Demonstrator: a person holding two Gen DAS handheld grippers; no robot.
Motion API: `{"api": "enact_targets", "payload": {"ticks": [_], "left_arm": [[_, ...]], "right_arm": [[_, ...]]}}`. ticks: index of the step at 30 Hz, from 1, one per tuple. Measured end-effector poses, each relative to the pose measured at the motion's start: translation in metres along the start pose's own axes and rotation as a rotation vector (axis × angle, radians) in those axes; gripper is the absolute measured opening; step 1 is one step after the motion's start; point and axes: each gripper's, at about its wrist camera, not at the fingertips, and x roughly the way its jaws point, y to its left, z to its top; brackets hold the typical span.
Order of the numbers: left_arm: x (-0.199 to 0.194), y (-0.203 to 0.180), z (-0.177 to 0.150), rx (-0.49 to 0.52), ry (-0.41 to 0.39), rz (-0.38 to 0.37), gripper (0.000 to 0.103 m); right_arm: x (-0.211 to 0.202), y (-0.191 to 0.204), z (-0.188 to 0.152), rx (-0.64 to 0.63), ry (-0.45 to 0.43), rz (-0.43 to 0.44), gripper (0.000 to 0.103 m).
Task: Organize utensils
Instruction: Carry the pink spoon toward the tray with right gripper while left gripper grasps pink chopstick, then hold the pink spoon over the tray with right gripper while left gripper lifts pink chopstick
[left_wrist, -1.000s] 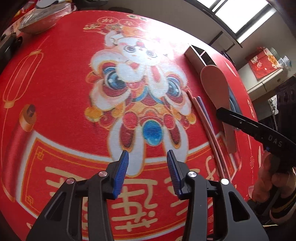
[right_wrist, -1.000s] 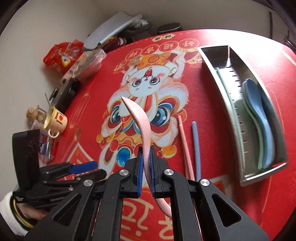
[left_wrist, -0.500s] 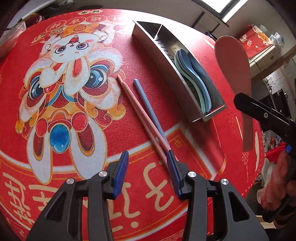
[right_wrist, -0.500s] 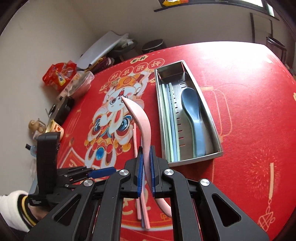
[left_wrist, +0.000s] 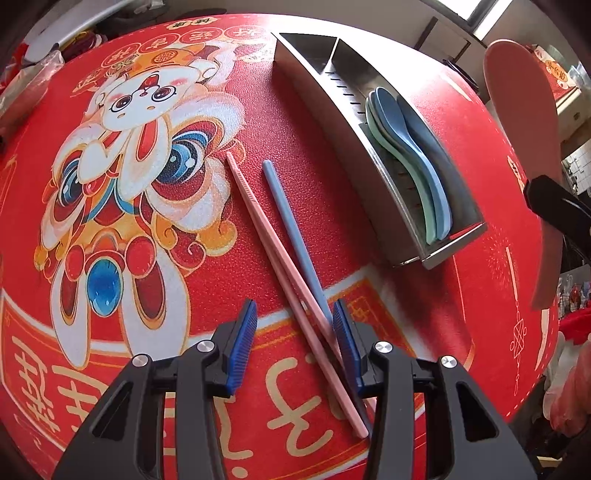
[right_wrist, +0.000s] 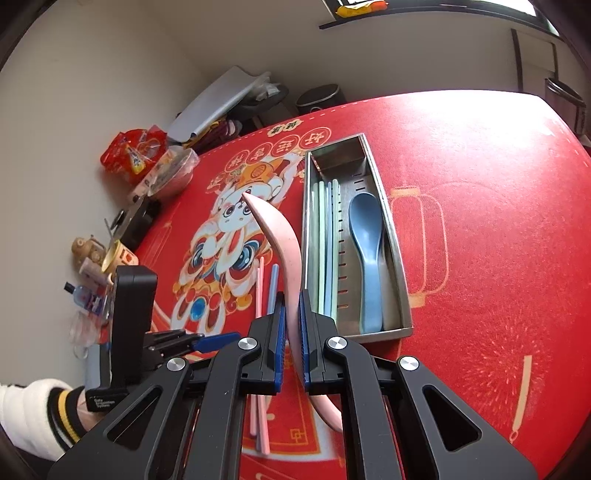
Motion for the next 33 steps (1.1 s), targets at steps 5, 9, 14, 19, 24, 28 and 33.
{"api": "enact_targets", "payload": {"ticks": [5,9,14,19,24,28,33], "left_arm": [[-0.004,0.006,-0.005,0.03,0.039,0.001,0.02],[-0.01,0.022,-0.012,0.047,0.055,-0.003,0.014],[-0.016,0.038,-0.016,0.062,0.061,-0.017,0.01],[-0.02,0.059,-0.012,0.052,0.06,-0.037,0.0],[-0.023,0.078,-0.012,0.025,0.081,-0.027,0.0],[-0.032,0.074,-0.015,0.016,0.062,-0.076,0.0],[-0.024,0.053,-0.02,0.044,0.097,-0.076,0.001]], "right_arm": [[0.0,0.002,0.001,0.01,-0.016,0.021,0.007],[0.003,0.005,0.001,0.028,-0.023,0.035,0.007],[0.009,0.01,-0.001,0.041,-0.021,0.041,0.007],[0.012,0.015,-0.005,0.052,-0.018,0.042,0.007],[0.014,0.018,-0.006,0.058,-0.02,0.038,0.007],[0.015,0.022,-0.006,0.058,-0.022,0.036,0.007],[0.016,0.024,-0.007,0.053,-0.02,0.037,0.007]]}}
